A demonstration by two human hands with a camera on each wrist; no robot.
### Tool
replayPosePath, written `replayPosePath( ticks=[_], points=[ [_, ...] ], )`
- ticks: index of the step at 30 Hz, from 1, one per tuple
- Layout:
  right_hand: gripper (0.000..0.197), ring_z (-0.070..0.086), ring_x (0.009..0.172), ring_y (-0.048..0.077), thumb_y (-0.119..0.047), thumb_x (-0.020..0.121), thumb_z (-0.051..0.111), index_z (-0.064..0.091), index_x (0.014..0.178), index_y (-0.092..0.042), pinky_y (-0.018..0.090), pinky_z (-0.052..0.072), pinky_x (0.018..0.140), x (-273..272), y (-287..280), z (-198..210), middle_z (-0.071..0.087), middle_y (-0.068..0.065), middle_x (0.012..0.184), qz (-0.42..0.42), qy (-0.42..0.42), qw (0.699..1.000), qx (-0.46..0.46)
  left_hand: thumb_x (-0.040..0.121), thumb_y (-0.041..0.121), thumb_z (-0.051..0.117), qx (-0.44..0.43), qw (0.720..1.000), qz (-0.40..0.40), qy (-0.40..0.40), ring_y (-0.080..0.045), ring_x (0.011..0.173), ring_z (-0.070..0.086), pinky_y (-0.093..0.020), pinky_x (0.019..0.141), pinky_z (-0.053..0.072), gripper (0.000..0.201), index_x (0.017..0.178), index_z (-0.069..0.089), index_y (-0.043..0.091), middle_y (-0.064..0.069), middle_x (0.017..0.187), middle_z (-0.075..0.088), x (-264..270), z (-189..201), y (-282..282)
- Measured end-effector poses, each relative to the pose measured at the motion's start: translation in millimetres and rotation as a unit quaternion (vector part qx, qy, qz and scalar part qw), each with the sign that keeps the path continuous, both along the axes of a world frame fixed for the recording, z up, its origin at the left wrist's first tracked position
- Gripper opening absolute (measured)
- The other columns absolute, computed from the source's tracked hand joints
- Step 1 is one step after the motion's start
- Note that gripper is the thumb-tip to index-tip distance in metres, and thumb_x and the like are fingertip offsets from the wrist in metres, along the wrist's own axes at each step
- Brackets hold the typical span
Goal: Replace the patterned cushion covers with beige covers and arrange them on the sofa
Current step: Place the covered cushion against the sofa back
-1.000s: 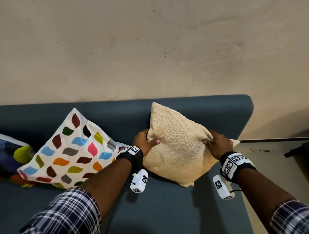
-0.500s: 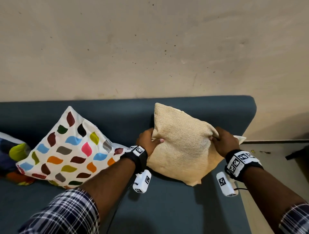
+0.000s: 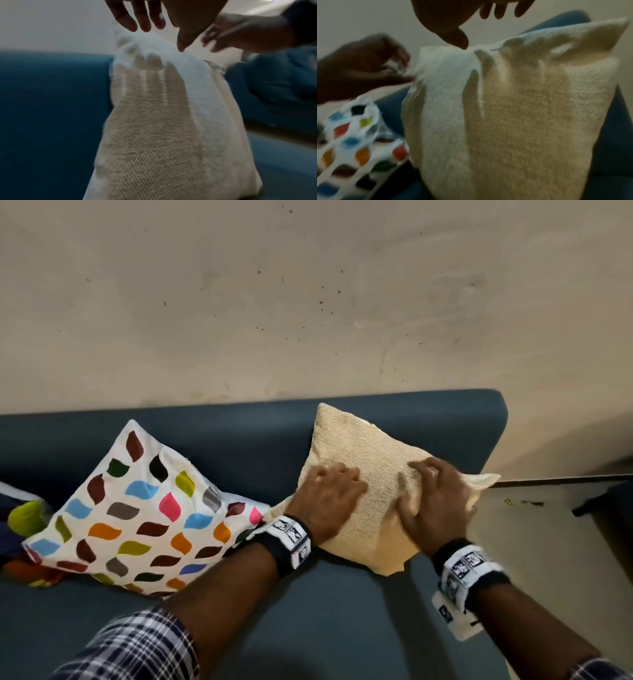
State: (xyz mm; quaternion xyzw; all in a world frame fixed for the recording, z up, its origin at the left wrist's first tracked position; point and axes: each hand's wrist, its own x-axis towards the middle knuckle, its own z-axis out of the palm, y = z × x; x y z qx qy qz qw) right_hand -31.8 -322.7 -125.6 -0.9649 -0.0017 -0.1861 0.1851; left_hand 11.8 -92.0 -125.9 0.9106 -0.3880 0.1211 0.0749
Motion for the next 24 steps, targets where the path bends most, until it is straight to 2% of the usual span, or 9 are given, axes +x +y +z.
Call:
replayPosePath(
  ticks=[1, 3, 6, 9, 13, 14, 16, 20, 24],
  points=[
    [0.065, 0.042, 0.135, 0.037, -0.042, 0.082, 0.060, 0.047, 0.141, -0.019, 0.059, 0.038, 0.102, -8.0, 9.0, -8.9, 0.045, 0.013, 0.145, 0.028, 0.025, 0.998, -0.048, 0.094, 0.030, 0.059, 0.036, 0.999, -0.037, -0.012, -0.029, 0.134, 0.047, -0.048, 0.103, 0.042, 0.035, 0.128, 0.055, 0.025, -0.002, 0.144, 0.049, -4.0, -9.9, -9.1],
    [0.081, 0.019, 0.153, 0.035, -0.056, 0.089, 0.054, 0.026, 0.158, -0.025, 0.062, 0.025, 0.113, -16.4, 18.1, -29.4, 0.020, 0.012, 0.165, 0.055, 0.100, 0.984, -0.135, 0.099, 0.030, 0.049, 0.087, 0.996, -0.021, -0.025, -0.032, 0.151, 0.023, -0.058, 0.114, 0.029, 0.048, 0.147, 0.042, 0.023, -0.002, 0.162, 0.029, -4.6, -25.3, -17.6],
    [0.099, -0.004, 0.156, 0.035, -0.062, 0.085, 0.063, 0.008, 0.161, -0.032, 0.068, 0.014, 0.117, -9.8, 18.0, -47.5, -0.005, 0.011, 0.169, 0.055, 0.148, 0.973, -0.168, 0.099, 0.033, 0.052, 0.152, 0.988, 0.027, 0.005, -0.031, 0.155, -0.002, -0.066, 0.115, 0.016, 0.074, 0.160, 0.010, 0.030, 0.003, 0.169, -0.003, 4.3, -35.3, -13.7],
    [0.107, -0.007, 0.155, 0.037, -0.060, 0.080, 0.070, 0.005, 0.161, -0.034, 0.072, 0.017, 0.114, 0.1, 16.0, -49.9, -0.011, 0.011, 0.169, 0.071, 0.172, 0.967, -0.171, 0.098, 0.037, 0.057, 0.148, 0.988, 0.048, 0.024, -0.029, 0.155, -0.003, -0.066, 0.115, 0.016, 0.077, 0.159, 0.010, 0.036, 0.005, 0.169, -0.006, 6.6, -37.8, -7.5],
    [0.106, -0.012, 0.154, 0.036, -0.052, 0.083, 0.071, 0.002, 0.161, -0.034, 0.072, 0.020, 0.113, -12.8, 25.9, -41.5, -0.015, 0.012, 0.168, 0.046, 0.188, 0.970, -0.148, 0.098, 0.026, 0.042, 0.150, 0.983, 0.052, 0.096, -0.030, 0.155, -0.005, -0.063, 0.118, 0.014, 0.072, 0.158, 0.004, 0.039, 0.003, 0.168, -0.013, -7.4, -22.3, 4.1],
    [0.104, -0.011, 0.155, 0.036, -0.046, 0.083, 0.071, 0.004, 0.161, -0.032, 0.073, 0.019, 0.113, -18.8, 30.6, -37.7, -0.015, 0.012, 0.168, 0.036, 0.184, 0.973, -0.138, 0.097, 0.022, 0.046, 0.148, 0.980, 0.063, 0.117, -0.031, 0.155, -0.005, -0.061, 0.119, 0.013, 0.076, 0.158, 0.004, 0.039, 0.002, 0.168, -0.013, -11.3, -14.8, 10.9],
    [0.102, -0.007, 0.155, 0.034, -0.034, 0.080, 0.072, 0.011, 0.161, -0.028, 0.073, 0.017, 0.113, -30.9, 48.2, -26.9, -0.008, 0.013, 0.169, 0.037, 0.159, 0.979, -0.122, 0.095, 0.019, 0.052, 0.130, 0.970, 0.123, 0.164, -0.029, 0.155, 0.001, -0.056, 0.121, 0.014, 0.072, 0.156, 0.017, 0.037, 0.001, 0.169, -0.001, -21.7, 1.9, 38.7],
    [0.091, 0.009, 0.155, 0.036, -0.022, 0.073, 0.074, 0.031, 0.153, -0.022, 0.065, 0.022, 0.117, -42.2, 105.6, -14.2, 0.015, 0.014, 0.167, 0.109, 0.132, 0.981, -0.088, 0.088, 0.023, 0.061, 0.077, 0.948, 0.260, 0.168, -0.028, 0.150, 0.023, -0.050, 0.114, 0.031, 0.059, 0.144, 0.047, 0.032, 0.000, 0.160, 0.033, -35.9, 24.1, 136.4],
    [0.076, 0.029, 0.149, 0.034, -0.014, 0.074, 0.073, 0.045, 0.144, -0.021, 0.056, 0.032, 0.116, -29.9, 188.6, -7.2, 0.033, 0.007, 0.160, 0.175, 0.173, 0.969, -0.039, 0.085, 0.026, 0.068, 0.079, 0.898, 0.403, 0.155, -0.033, 0.149, 0.023, -0.052, 0.112, 0.032, 0.067, 0.147, 0.043, 0.027, -0.006, 0.160, 0.030, -44.8, 41.5, 264.9]
  ],
)
